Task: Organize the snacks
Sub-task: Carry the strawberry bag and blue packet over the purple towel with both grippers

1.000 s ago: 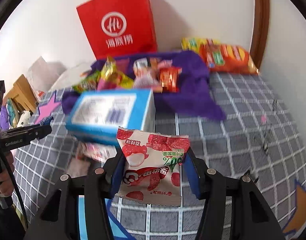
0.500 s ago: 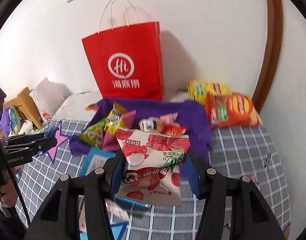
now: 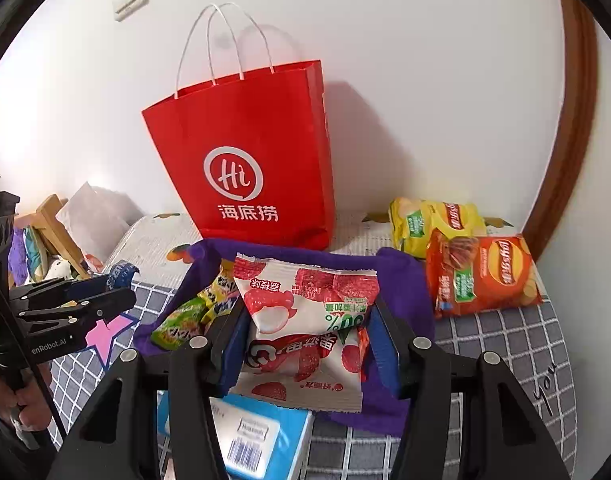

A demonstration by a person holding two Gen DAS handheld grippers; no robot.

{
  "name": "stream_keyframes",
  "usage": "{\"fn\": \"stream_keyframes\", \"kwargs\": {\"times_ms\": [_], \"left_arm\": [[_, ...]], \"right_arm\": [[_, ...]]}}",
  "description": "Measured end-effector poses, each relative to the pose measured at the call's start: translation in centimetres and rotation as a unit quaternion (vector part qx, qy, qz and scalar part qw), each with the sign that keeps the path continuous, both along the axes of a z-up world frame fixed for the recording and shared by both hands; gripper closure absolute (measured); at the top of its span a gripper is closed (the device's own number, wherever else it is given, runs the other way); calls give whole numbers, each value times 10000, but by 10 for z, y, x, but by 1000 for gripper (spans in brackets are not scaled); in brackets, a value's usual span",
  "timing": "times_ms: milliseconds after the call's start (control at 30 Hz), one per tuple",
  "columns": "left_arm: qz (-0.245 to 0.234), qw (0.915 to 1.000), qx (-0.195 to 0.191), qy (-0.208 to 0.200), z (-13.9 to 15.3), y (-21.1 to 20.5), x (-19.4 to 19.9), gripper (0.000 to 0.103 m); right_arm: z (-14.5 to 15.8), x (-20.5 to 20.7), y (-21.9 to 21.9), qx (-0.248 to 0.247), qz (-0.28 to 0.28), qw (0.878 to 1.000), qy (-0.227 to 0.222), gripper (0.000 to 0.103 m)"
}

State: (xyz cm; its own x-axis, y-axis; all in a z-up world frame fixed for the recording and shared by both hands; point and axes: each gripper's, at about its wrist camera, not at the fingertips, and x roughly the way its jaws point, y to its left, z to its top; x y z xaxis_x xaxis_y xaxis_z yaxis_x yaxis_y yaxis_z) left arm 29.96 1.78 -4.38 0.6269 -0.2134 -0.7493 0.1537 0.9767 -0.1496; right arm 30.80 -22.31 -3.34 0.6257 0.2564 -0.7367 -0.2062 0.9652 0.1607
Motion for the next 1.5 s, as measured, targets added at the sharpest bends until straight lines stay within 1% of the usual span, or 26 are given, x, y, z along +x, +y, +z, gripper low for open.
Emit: {"fn": "stream_keyframes", "kwargs": {"times_ms": [67, 267, 467, 733, 933, 1133, 1500], "left_arm": [[24, 10000, -7, 9, -1, -1, 9, 62], [74, 9998, -196, 20, -6, -2, 33, 62], [55, 9988, -437, 203, -26, -6, 50, 61], [32, 9987, -326, 403, -51, -8, 60, 62], [-34, 9983, -351, 461, -59, -10, 63, 62], [-111, 9981, -372, 479, -63, -13, 64, 62], [-140, 9977, -328, 569, -70, -16, 66, 61]], "right_arm": [[-3, 12, 2, 31, 25, 10000, 29, 49], [-9, 39, 9, 98, 88, 9999, 28, 49], [-30, 58, 15, 150, 124, 9996, 196, 49], [-62, 75, 16, 45, 107, 9985, 526, 49], [-79, 80, 12, -103, 70, 9976, 681, 49], [-91, 86, 7, -95, -25, 9962, 864, 49], [-97, 88, 10, -177, 21, 9952, 965, 48]]}}
